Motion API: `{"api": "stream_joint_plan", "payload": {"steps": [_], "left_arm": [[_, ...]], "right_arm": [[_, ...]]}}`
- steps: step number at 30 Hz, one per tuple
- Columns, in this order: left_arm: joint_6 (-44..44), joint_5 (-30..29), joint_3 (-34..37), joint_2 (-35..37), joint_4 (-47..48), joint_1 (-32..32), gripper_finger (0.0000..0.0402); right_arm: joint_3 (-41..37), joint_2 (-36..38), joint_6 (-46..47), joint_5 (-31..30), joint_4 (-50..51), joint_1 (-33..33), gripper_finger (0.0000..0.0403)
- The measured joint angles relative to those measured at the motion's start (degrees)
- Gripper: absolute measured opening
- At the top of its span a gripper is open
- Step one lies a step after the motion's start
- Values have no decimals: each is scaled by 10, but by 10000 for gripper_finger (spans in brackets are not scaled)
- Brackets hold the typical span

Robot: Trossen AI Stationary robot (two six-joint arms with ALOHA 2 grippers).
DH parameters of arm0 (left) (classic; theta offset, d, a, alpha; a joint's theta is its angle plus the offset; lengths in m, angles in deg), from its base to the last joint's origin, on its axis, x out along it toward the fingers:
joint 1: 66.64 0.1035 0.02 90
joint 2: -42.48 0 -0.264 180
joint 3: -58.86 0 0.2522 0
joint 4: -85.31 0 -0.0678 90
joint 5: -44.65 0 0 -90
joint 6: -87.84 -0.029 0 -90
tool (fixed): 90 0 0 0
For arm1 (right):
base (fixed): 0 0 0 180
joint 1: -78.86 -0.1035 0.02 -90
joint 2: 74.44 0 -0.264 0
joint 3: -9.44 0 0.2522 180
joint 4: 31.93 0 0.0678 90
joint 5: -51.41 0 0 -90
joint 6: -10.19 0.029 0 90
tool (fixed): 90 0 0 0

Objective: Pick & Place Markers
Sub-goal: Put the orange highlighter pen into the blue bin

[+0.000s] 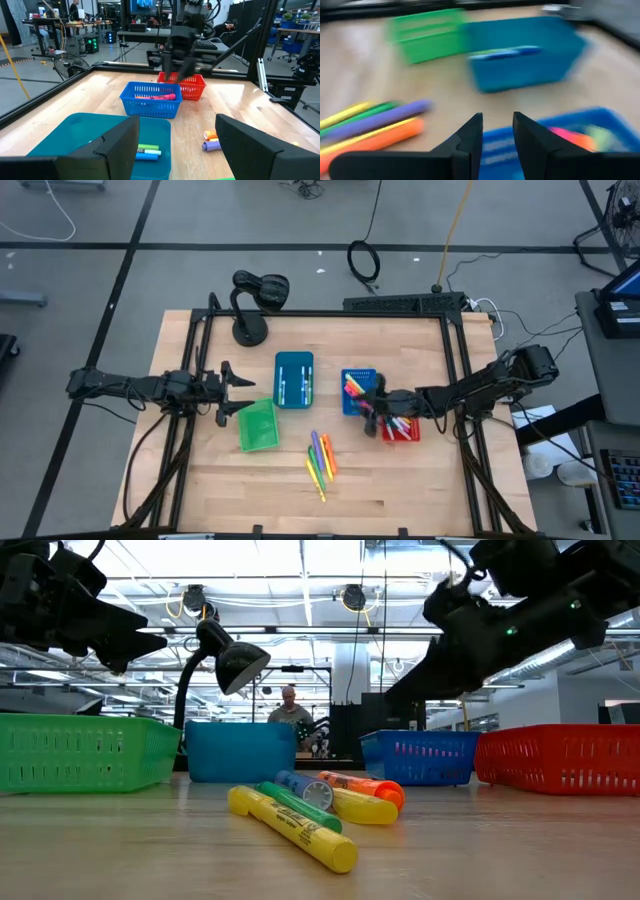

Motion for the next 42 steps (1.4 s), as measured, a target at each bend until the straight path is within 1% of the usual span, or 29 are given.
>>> {"api": "stream_joint_plan", "payload": {"steps": [3, 6, 8, 13, 15, 18, 23, 26, 31, 42], "left_arm": [[0, 0, 0, 0, 0, 0, 267], [0, 0, 0, 0, 0, 0, 267], [0, 0, 0, 0, 0, 0, 267], [0, 0, 0, 0, 0, 0, 267], [0, 0, 0, 0, 0, 0, 267], [0, 0, 0, 0, 0, 0, 267], [0, 0, 0, 0, 0, 0, 267], [0, 0, 0, 0, 0, 0, 267], [0, 0, 0, 0, 0, 0, 267], [0, 0, 0, 0, 0, 0, 267]], "right_arm": [[0, 0, -44, 116, -14, 0, 94], [0, 0, -74, 195, -25, -4, 94], [0, 0, -87, 216, -28, -10, 93], [0, 0, -102, 221, -37, -28, 91], [0, 0, -108, 237, -39, -33, 91], [0, 0, -131, 282, -39, -39, 91], [0, 0, -173, 390, -29, -56, 91], [-1, 0, -185, 436, -26, -70, 91], [-2, 0, -212, 439, -26, -87, 91], [-2, 0, -208, 438, -26, -86, 91]]}}
